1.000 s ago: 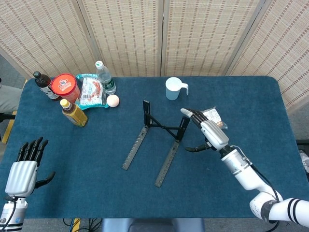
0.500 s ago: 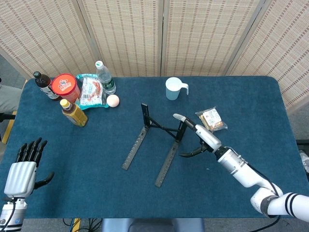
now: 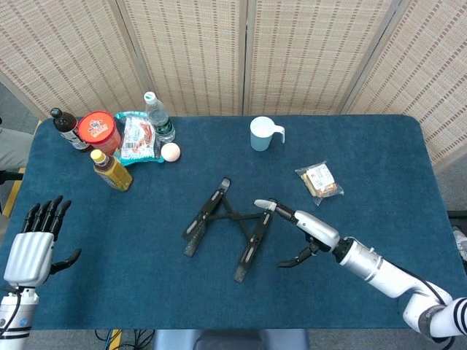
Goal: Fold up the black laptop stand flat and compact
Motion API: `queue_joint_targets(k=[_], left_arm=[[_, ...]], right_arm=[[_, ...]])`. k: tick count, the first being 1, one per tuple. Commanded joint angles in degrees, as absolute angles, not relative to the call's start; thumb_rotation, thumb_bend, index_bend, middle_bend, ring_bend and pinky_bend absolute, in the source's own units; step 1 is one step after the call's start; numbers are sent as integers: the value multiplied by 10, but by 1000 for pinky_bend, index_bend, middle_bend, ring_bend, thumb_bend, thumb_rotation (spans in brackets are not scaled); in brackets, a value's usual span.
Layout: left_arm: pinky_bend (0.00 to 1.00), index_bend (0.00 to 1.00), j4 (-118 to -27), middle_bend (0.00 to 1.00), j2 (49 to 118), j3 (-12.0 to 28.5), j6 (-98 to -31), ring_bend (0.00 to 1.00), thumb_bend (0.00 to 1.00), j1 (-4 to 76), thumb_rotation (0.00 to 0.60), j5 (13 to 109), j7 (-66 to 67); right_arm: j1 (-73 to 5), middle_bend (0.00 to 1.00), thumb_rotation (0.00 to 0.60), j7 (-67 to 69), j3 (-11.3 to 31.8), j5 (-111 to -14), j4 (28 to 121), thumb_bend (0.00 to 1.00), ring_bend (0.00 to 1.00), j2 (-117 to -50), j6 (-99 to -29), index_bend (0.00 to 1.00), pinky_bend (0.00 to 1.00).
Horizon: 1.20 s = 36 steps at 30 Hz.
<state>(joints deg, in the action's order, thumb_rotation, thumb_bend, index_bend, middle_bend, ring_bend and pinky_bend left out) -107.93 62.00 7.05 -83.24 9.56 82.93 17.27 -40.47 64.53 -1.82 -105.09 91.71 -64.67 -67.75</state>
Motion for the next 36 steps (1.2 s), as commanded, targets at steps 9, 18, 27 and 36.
queue_joint_targets(k=[9,18,27,36], left_arm=[[0,0,-1033,0,614,103,-706,0,178,199,600,831,128],[0,0,-995,0,645,110,-642,0,178,269,600,844,104],[0,0,-967,0,676,106,-627,0,178,303,600,854,81],[0,0,-962,0,676,88,-645,0,178,295,600,855,65]], right_arm=[[-398,67,600,275,14,-965,937,0,0,-615,-610,0,0],[-406,67,600,62,26,-900,901,0,0,-665,-547,0,0],[-426,47,600,-33,30,-863,814,0,0,-764,-500,0,0],[-448,34,600,-61,37,-847,733,0,0,-839,-474,0,0]])
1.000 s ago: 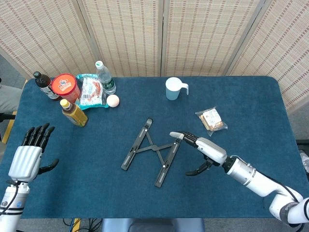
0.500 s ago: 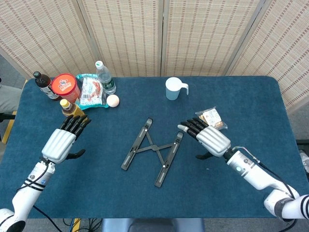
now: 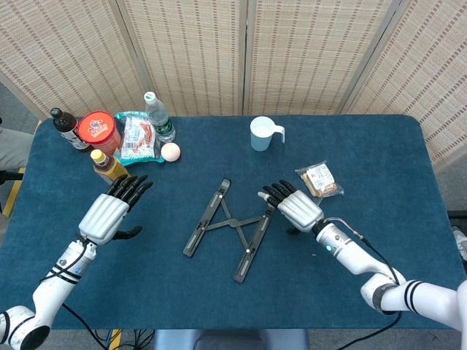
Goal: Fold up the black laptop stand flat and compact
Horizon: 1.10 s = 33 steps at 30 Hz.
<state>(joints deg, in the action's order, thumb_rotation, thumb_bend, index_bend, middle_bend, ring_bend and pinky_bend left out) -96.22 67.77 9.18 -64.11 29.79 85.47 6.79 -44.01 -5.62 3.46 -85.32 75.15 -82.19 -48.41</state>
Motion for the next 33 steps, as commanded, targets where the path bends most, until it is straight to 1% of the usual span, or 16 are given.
queue_joint_targets(k=[1,8,21,29,33], left_arm=[[0,0,-963,0,675,86,-647,0,178,294,600,855,63],[0,0,-960,0,673,74,-657,0,178,287,600,856,53],[0,0,-958,0,665,62,-671,0,178,280,600,861,39],[0,0,-955,0,658,58,-669,0,178,279,600,855,36],[0,0,-949,0,654,60,-662,0,178,283,600,847,28]], right_arm=[[-451,33,600,-61,38,-846,726,0,0,-845,-472,0,0],[-470,29,600,-71,44,-850,652,0,0,-905,-469,0,0],[-498,29,600,-70,52,-855,554,0,0,-990,-471,0,0],[-523,24,600,-64,78,-845,479,0,0,-1056,-481,0,0],[-541,19,600,-64,98,-831,428,0,0,-1098,-482,0,0]])
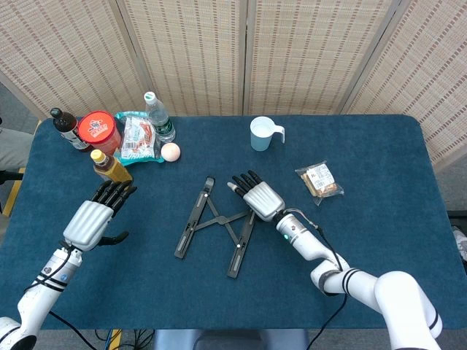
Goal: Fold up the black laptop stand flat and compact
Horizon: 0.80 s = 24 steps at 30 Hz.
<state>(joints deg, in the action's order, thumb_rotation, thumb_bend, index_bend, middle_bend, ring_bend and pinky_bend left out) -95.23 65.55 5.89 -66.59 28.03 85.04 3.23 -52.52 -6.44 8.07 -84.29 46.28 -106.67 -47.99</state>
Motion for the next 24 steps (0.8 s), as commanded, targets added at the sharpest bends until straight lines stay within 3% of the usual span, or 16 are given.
queue_joint_targets(k=[1,5,11,24], left_arm=[[0,0,-949,0,654,61,-659,0,178,284,600,845,26],[0,0,-937,0,661,63,-648,0,178,294,600,843,21],[0,0,-886,0,692,66,-624,0,178,322,600,854,17],[0,0,-699,0,809,58,-580,0,175,388,600,888,-63]], right_arm=[[-545,19,600,-67,102,-829,417,0,0,-1108,-484,0,0],[-558,13,600,-69,116,-816,376,0,0,-1142,-485,0,0],[-553,5,600,-53,107,-825,387,0,0,-1129,-499,0,0],[-520,5,600,-79,105,-815,545,0,0,-1026,-523,0,0]])
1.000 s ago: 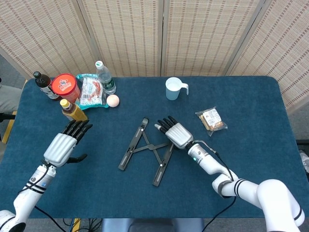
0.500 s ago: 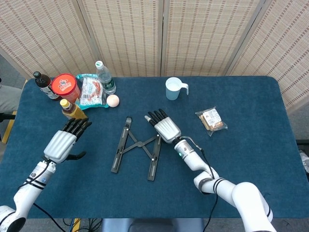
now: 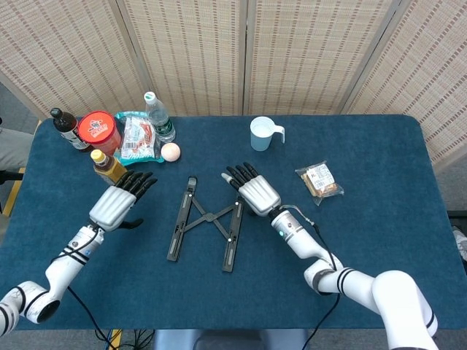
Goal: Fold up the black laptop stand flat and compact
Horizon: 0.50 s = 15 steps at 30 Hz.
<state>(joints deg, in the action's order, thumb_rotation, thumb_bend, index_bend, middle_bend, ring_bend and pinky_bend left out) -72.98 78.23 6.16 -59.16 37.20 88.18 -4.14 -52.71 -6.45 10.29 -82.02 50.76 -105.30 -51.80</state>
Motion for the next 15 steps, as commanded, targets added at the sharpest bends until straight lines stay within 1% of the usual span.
queue_joint_targets(k=[1,6,15], left_arm=[[0,0,-691,0,816,57,-578,0,171,390,600,888,-68],[0,0,-664,0,846,53,-569,0,154,397,600,879,-82],[0,0,-628,0,885,51,-546,0,152,399,600,848,-102]], right_arm=[[-519,4,600,-83,106,-813,554,0,0,-1021,-523,0,0],[-518,0,600,-106,107,-807,587,0,0,-1006,-523,0,0],[-512,0,600,-137,102,-798,604,0,0,-1004,-527,0,0]])
